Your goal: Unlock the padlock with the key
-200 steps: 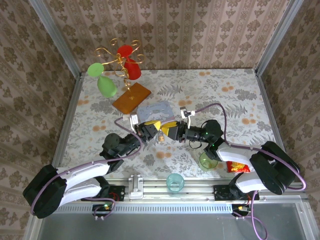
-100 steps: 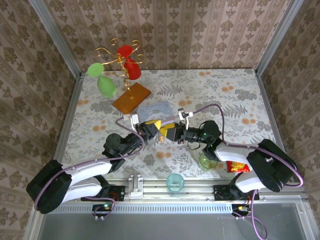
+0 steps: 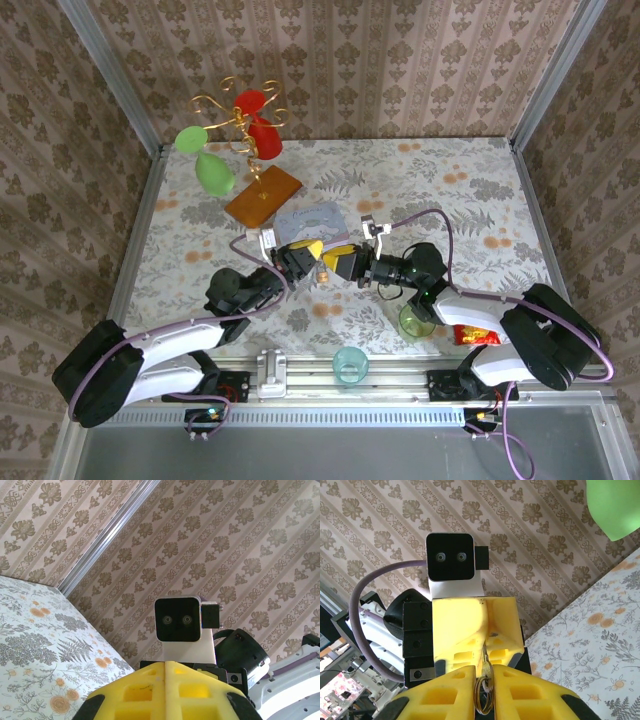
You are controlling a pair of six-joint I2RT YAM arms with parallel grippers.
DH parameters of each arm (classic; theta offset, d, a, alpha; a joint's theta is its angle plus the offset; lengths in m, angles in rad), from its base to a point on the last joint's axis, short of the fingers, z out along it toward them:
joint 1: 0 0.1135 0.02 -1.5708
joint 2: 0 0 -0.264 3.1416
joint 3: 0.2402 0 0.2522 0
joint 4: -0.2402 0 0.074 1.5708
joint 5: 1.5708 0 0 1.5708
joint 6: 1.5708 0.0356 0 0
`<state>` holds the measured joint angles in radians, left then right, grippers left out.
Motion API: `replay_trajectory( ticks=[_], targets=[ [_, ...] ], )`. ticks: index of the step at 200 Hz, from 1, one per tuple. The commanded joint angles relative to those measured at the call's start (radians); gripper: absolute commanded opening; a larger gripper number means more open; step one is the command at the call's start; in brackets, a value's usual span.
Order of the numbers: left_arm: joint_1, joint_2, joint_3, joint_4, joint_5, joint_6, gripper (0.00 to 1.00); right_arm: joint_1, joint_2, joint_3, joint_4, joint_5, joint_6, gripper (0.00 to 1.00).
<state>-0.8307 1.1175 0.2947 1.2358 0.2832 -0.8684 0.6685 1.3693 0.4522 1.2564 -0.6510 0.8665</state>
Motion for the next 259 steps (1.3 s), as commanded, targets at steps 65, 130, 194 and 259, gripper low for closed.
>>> replay_trajectory(
  ticks=[65,130,194,259],
  targets=[
    [0.001,0.019,-0.015,0.036,-0.006,-0.014,0.0,0.018,-0.003,0.036,0.046,-0.003,-0.017,0.15],
    [0.001,0.021,-0.019,0.039,-0.007,-0.012,0.0,0.02,0.002,0.038,0.046,0.003,-0.019,0.2],
    [0.002,0.033,-0.021,0.039,-0.004,-0.015,0.0,0.02,-0.006,0.036,0.048,0.007,-0.022,0.13],
    [-0.002,0.047,-0.057,0.034,-0.038,-0.035,0.0,0.02,-0.003,0.047,0.045,-0.003,-0.022,0.0]
  ],
)
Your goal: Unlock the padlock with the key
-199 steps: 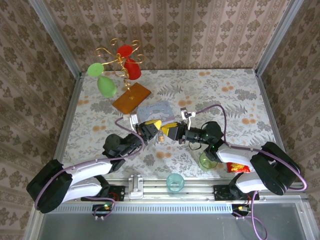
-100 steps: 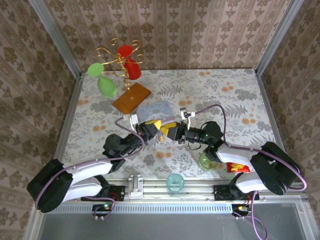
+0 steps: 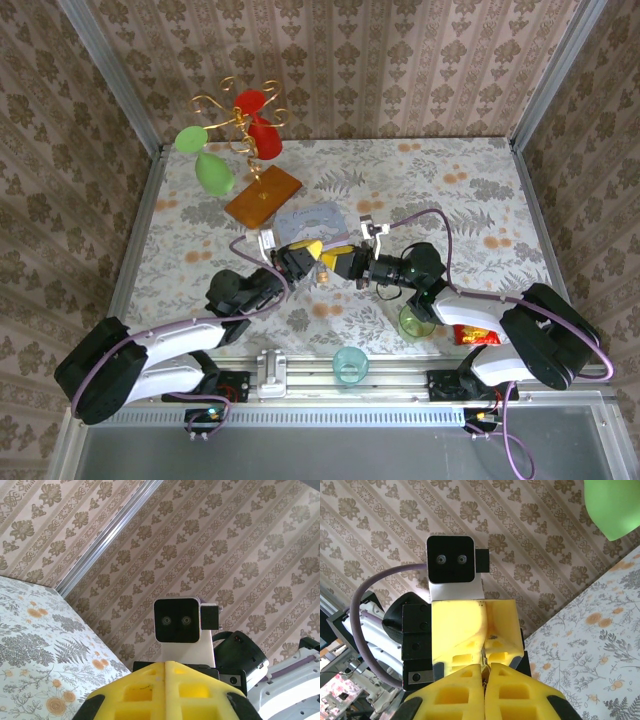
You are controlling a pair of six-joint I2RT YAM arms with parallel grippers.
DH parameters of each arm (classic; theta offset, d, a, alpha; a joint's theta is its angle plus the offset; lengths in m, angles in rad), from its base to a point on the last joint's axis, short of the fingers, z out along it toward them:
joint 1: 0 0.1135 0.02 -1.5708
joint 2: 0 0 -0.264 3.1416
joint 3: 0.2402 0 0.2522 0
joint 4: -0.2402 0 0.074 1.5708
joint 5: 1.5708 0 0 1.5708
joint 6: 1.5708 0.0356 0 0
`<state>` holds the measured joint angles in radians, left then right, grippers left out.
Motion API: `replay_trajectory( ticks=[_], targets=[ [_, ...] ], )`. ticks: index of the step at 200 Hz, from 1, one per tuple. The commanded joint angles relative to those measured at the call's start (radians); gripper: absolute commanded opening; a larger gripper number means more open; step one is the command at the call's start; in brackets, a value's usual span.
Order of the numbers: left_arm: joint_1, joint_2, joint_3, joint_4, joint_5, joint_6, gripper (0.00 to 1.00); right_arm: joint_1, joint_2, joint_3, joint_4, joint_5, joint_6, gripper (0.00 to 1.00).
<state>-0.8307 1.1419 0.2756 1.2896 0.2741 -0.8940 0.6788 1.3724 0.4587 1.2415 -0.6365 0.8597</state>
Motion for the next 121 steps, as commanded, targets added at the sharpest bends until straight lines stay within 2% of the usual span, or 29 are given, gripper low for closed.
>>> replay_trajectory(
  ticks=[1,24,40,46,57,76,102,121],
  targets=[
    [-0.001,0.023,-0.04,-0.019,-0.029,-0.01,0.01,0.01,-0.006,0.04,0.06,-0.017,-0.015,0.0],
    [0.001,0.01,-0.05,-0.053,-0.063,-0.007,0.27,0.008,-0.003,0.03,0.051,-0.019,-0.018,0.0],
    [0.004,-0.027,-0.052,-0.108,-0.093,-0.001,0.57,0.006,-0.005,0.016,0.005,-0.009,-0.029,0.0],
    [0.008,-0.048,-0.05,-0.145,-0.104,0.002,0.64,0.002,-0.011,0.013,-0.032,-0.003,-0.035,0.0],
    [0.017,-0.096,-0.04,-0.23,-0.113,0.017,0.68,0.002,-0.025,0.007,-0.095,0.003,-0.058,0.0],
    [0.025,-0.203,-0.024,-0.401,-0.149,0.067,0.99,0.002,-0.061,0.001,-0.245,0.031,-0.108,0.0],
    [0.032,-0.346,-0.006,-0.612,-0.204,0.121,1.0,0.0,-0.137,0.025,-0.57,0.127,-0.218,0.0],
    [0.039,-0.388,0.048,-0.83,-0.236,0.141,1.0,-0.015,-0.179,0.039,-0.79,0.206,-0.268,0.0]
  ],
)
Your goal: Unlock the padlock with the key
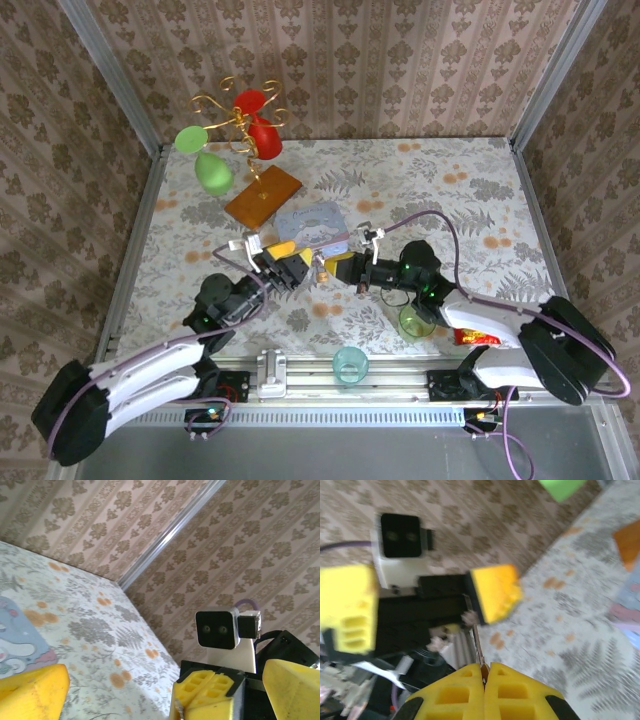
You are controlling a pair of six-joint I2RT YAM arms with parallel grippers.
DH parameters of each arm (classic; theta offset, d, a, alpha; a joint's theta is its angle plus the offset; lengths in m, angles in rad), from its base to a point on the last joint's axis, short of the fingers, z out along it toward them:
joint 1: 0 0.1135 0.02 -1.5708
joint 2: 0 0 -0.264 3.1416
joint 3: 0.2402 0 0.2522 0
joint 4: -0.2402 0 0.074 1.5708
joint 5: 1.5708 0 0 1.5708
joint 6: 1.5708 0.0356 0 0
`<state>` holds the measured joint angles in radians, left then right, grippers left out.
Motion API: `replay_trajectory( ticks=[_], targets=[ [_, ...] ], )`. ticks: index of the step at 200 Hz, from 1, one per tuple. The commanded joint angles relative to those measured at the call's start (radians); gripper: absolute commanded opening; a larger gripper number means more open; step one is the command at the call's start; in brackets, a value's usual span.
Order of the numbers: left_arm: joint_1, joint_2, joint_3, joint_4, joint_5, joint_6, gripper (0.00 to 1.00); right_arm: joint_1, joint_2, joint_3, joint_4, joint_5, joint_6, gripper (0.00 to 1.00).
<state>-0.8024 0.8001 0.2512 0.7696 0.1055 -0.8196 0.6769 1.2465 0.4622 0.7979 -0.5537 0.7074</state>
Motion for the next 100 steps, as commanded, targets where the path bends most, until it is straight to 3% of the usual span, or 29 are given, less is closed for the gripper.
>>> replay_trajectory(
  ticks=[1,20,38,64,100],
  targets=[
    [0.011,-0.046,0.076,-0.321,-0.069,0.067,1.0,-0.015,-0.054,0.038,-0.357,0.129,-0.117,0.0],
    [0.014,0.011,0.129,-0.452,-0.049,0.097,1.0,-0.021,-0.073,0.062,-0.546,0.247,-0.151,0.0],
    [0.016,0.098,0.162,-0.517,-0.035,0.093,1.0,-0.043,-0.073,0.049,-0.589,0.285,-0.139,0.0],
    [0.014,0.247,0.188,-0.492,-0.007,0.096,1.0,-0.048,-0.079,0.03,-0.595,0.315,-0.134,0.0],
    [0.002,0.447,0.235,-0.407,-0.008,0.131,0.85,-0.048,-0.082,0.041,-0.63,0.324,-0.154,0.0]
  ],
)
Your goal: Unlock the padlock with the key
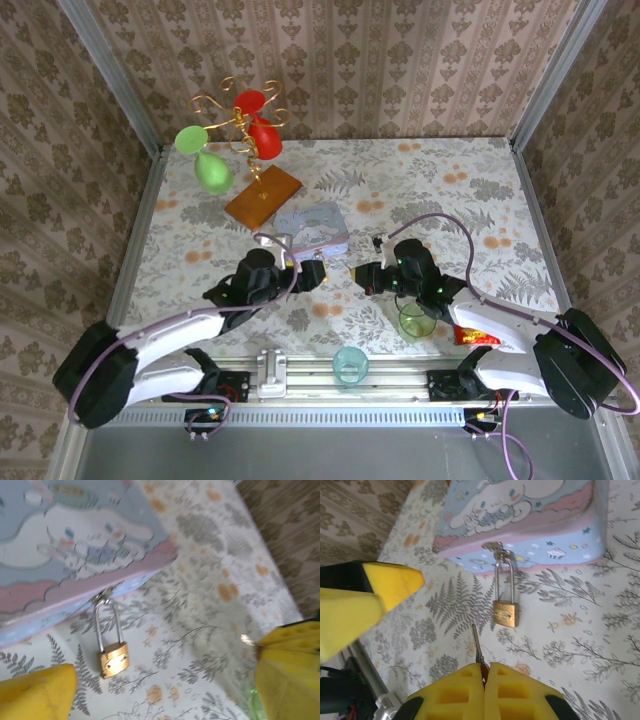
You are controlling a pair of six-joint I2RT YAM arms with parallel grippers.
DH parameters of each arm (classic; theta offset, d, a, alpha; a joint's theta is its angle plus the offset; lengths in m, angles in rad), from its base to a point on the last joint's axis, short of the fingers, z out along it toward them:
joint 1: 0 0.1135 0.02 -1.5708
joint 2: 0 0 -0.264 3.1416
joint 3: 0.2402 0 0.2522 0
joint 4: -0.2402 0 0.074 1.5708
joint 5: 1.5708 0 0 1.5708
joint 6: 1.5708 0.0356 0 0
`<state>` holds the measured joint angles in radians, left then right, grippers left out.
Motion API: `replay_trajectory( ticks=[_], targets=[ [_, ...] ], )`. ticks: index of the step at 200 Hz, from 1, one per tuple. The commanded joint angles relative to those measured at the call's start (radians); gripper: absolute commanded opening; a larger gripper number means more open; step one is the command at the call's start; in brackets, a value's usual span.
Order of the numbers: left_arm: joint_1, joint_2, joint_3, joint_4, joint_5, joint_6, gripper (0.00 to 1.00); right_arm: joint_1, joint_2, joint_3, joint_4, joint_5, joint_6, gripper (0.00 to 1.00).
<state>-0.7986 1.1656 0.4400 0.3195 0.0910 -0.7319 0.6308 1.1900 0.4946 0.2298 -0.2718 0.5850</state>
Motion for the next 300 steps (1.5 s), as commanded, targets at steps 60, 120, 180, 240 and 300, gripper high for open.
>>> replay_trajectory(
  ticks=[60,120,180,240,300],
  targets=[
    [-0.024,0.31,0.141,0.06,-0.095,0.077,0.68,-0.002,-0.065,-0.012,-0.064,0.052,-0.023,0.0],
    [-0.031,0.406,0.109,0.184,-0.144,0.054,0.61,-0.002,-0.105,-0.049,-0.062,0.061,-0.016,0.0],
    [0.01,0.482,0.077,0.325,-0.059,0.017,0.47,-0.002,-0.12,-0.064,-0.049,0.057,-0.007,0.0],
    [0.007,0.491,0.073,0.325,-0.053,0.021,0.37,-0.002,-0.16,-0.083,-0.065,0.071,-0.01,0.0],
    [0.006,0.522,0.081,0.333,-0.04,0.026,0.28,-0.002,-0.158,-0.06,-0.09,0.075,-0.02,0.0]
  ],
)
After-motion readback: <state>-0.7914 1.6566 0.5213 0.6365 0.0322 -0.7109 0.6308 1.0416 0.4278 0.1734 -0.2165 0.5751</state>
